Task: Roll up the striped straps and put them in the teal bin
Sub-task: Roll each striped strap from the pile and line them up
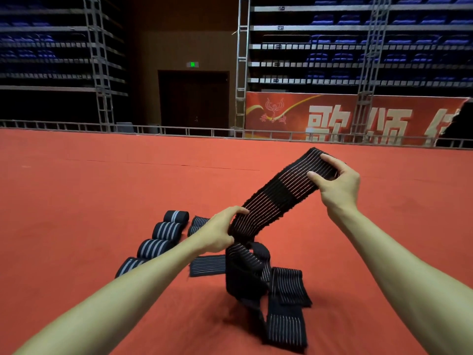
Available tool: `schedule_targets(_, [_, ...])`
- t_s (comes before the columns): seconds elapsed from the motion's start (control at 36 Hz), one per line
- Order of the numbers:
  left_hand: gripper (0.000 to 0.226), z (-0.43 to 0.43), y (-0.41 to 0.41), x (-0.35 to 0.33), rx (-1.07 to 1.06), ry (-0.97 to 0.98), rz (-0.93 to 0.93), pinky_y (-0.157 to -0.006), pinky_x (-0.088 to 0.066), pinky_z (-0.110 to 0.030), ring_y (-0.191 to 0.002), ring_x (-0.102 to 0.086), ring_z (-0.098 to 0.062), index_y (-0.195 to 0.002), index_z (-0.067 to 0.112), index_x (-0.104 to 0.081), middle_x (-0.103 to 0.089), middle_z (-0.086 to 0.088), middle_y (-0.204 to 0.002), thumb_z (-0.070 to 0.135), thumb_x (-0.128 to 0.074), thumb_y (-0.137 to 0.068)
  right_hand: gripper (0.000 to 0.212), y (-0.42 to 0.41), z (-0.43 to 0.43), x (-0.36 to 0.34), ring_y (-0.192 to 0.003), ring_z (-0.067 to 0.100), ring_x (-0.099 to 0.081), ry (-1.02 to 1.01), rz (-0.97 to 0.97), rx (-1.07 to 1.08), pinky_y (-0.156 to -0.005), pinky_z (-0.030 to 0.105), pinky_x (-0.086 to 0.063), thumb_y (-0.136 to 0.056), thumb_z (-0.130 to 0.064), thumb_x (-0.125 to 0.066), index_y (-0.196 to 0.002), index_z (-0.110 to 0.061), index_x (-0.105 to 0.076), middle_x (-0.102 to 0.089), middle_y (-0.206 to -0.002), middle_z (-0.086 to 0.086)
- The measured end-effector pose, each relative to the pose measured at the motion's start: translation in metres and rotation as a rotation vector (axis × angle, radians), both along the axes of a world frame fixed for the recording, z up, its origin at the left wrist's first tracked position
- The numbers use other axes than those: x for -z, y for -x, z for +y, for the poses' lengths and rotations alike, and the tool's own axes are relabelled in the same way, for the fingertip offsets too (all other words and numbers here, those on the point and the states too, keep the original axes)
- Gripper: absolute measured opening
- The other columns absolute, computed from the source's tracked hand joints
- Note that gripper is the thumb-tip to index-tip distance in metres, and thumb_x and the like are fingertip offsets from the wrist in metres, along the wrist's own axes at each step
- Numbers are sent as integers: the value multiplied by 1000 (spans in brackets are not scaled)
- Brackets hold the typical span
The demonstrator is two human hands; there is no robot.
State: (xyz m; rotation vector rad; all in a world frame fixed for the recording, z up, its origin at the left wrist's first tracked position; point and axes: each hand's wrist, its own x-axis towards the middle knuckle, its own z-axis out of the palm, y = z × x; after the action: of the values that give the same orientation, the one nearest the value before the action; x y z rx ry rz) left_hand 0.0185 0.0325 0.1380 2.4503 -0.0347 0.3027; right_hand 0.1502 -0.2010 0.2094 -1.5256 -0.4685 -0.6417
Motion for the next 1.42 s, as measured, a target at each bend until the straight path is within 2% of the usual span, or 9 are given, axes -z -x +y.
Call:
schedule_targets(0.25, [74,14,8,6,137,-87,24,-104,-41,-18,-125,-49,-4,-148,37,-34,-43,15,-139,-12,-43,-92,51,-9,-12,10,-101,13,-64,-33,35,23,-96,32,-53,-75,-3,-81,-123,-13,-67,-66,-111,-1])
schedule_targets(0.36, [68,21,7,5,116,1,-43,-75,-50,-14,-89,-60,9,-134,37,-48,-52,6,-121,-15,-43,-91,52,-12,-19,19,-104,14,-62,-1,41,26,-98,31,-51,-76,-1,-80,-124,-12,-65,-65,-115,2])
schedule_targets(0.56, [53,27,2,-4,87,87,-207,-74,-53,-42,-92,-64,-28,-107,42,-57,-57,5,-109,-8,-45,-93,47,-25,-40,48,-101,32,-65,157,189,-49,-76,49,-60,-73,6,-80,-112,-17,-67,-66,-107,8])
schedule_targets(0.72, [47,18,-7,-19,73,33,-277,-90,-49,-36,-97,-60,-16,-87,34,-60,-64,10,-100,-11,-46,-86,34,-19,-59,63,-54,25,-63,526,351,34,-44,28,-51,-82,-7,-75,-109,-22,-61,-67,-90,14])
schedule_targets(0.83, [47,6,-14,-27,107,-11,-289,-91,-48,-32,-100,-62,-14,-86,36,-62,-66,11,-99,-8,-49,-83,31,-11,-64,67,-80,28,-69,1027,391,181,-68,32,-53,-80,-32,-75,-109,-29,-64,-66,-85,6])
schedule_targets(1.0, [41,-20,-20,-32,216,-96,-285,-80,-44,-17,-97,-60,-9,-91,31,-63,-65,9,-101,-8,-53,-85,18,21,-27,50,-67,7,-59,742,-25,-247,-69,24,-45,-78,-21,-82,-90,-28,-71,-64,-73,-10])
schedule_targets(1.19, [22,-35,-21,-33,252,-82,-363,-79,-51,-19,-97,-62,-16,-93,11,-68,-66,0,-101,-8,-60,-85,29,37,3,40,-121,2,-54,651,-120,-530,-90,28,-51,-76,-18,-84,-87,-39,-66,-62,-122,-9])
schedule_targets(1.31, [19,-34,-22,-32,222,-20,-434,-85,-55,-35,-92,-66,-13,-89,16,-66,-69,1,-96,-3,-67,-85,34,36,11,37,-93,0,-64,610,-83,-608,-79,21,-51,-78,-3,-80,-86,-29,-60,-66,-94,-11])
schedule_targets(1.42, [28,-38,-21,-27,240,17,-421,-89,-54,-36,-95,-65,-15,-89,28,-60,-67,2,-99,0,-65,-87,35,34,12,37,-79,23,-66,654,-159,-517,-74,39,-55,-78,-1,-76,-82,-32,-60,-65,-86,-12])
